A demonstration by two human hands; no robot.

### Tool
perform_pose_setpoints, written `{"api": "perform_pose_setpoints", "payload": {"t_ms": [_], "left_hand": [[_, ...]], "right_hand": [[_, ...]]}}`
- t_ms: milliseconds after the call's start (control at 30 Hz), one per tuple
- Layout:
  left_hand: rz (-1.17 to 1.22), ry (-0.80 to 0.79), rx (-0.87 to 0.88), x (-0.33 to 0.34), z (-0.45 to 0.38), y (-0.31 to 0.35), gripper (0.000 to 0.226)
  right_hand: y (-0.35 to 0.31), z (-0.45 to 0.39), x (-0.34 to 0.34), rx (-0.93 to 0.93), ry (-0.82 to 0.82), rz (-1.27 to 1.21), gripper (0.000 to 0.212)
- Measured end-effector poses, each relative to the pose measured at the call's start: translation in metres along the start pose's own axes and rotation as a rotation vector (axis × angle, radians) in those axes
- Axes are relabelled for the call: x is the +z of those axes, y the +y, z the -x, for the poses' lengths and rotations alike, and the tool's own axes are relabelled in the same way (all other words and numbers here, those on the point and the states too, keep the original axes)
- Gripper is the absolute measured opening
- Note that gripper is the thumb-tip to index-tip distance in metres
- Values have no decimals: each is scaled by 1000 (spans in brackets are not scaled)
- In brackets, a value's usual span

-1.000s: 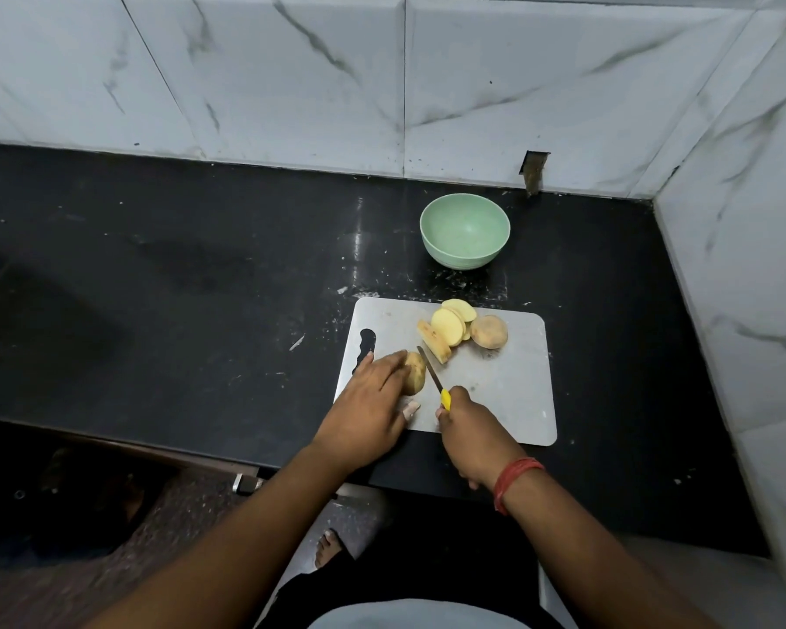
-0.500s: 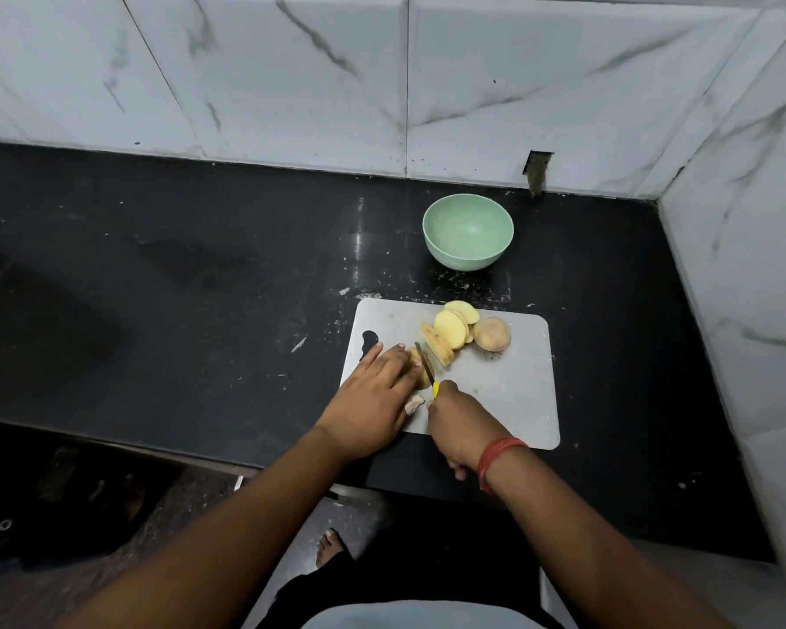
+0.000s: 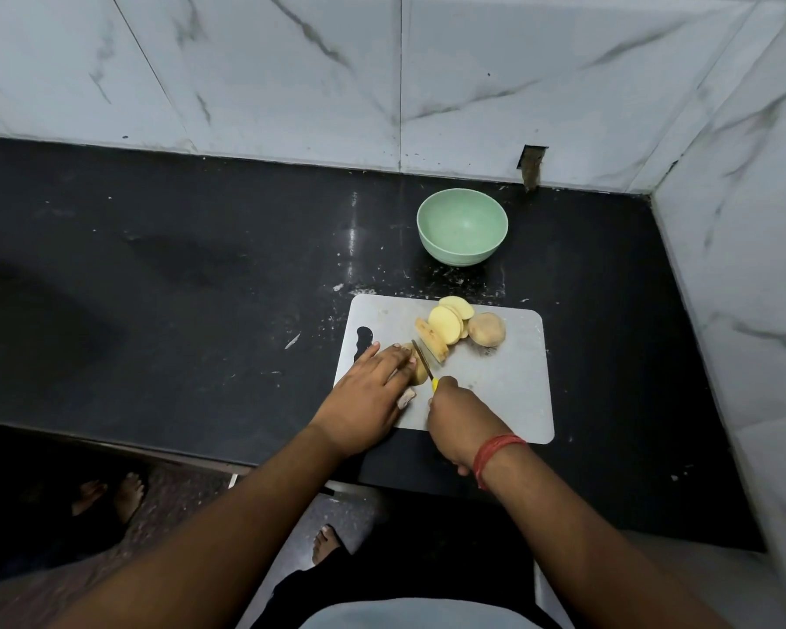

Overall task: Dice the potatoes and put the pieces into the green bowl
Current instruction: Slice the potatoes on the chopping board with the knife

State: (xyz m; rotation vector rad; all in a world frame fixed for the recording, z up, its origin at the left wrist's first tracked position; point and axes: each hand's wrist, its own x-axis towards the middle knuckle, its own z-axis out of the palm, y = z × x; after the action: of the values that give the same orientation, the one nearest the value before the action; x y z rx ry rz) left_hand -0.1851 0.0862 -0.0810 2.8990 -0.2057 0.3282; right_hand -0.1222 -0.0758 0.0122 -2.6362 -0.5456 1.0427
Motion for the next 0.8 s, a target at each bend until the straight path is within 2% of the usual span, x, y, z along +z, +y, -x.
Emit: {"api": "perform_pose_setpoints", "payload": {"t_ms": [100,300,567,733,800], "left_hand": [[5,2,-10,1,0,1,49],[1,1,-8,3,0,0,49],[-19,2,-11,4,-1,1,50],[-29,27,-36,10,-1,5,43],[-34,53,-45,11,-2,7,40]], "right_hand": [[1,-3,-1,-8,-14,7,20],[-1,-8,-2,-3,-50,17,13],[-10,-12,-6,50,-101,59,37],[2,-4,1,-40,-77,56,14],[10,0,7,-53,-85,61,11]]}}
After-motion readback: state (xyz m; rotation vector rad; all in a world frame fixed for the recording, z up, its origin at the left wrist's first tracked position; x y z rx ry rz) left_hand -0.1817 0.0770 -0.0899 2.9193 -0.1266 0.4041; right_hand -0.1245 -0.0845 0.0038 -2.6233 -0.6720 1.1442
